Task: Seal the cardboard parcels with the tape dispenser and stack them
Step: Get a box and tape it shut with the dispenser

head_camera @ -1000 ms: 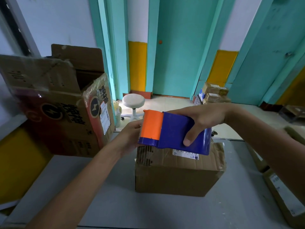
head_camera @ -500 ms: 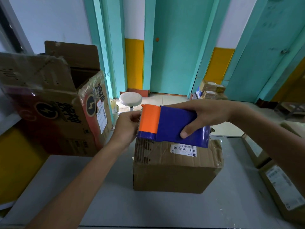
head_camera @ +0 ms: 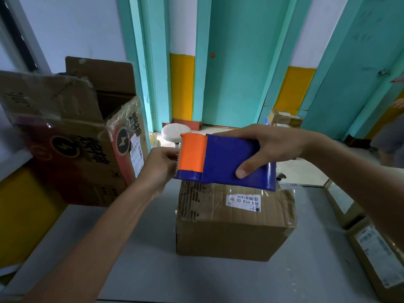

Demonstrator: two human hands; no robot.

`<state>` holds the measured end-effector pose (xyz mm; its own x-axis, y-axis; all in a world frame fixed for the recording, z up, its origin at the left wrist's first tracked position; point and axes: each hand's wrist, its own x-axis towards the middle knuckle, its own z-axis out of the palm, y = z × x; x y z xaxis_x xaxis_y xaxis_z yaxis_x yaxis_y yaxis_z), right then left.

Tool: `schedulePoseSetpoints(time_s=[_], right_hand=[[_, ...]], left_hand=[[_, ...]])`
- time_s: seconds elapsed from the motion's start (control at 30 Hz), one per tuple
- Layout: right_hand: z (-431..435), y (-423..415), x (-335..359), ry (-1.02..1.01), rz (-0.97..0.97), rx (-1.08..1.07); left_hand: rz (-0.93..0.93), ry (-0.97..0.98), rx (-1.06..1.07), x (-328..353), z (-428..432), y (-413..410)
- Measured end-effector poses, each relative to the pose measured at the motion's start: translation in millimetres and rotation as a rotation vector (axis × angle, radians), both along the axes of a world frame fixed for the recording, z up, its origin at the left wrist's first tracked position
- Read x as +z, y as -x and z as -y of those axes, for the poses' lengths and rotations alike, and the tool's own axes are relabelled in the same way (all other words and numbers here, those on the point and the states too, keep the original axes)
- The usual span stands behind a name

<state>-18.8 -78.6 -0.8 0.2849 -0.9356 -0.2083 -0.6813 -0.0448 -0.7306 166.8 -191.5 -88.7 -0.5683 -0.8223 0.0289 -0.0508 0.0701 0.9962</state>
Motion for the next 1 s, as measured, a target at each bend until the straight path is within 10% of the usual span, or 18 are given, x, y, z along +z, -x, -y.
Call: schedulePoseSetpoints(time_s=[1.0], right_hand=[[32, 86, 8, -0.505, -0.177, -0.39]], left_hand=[[0.095, -0.347, 0.04, 17, 49, -45]])
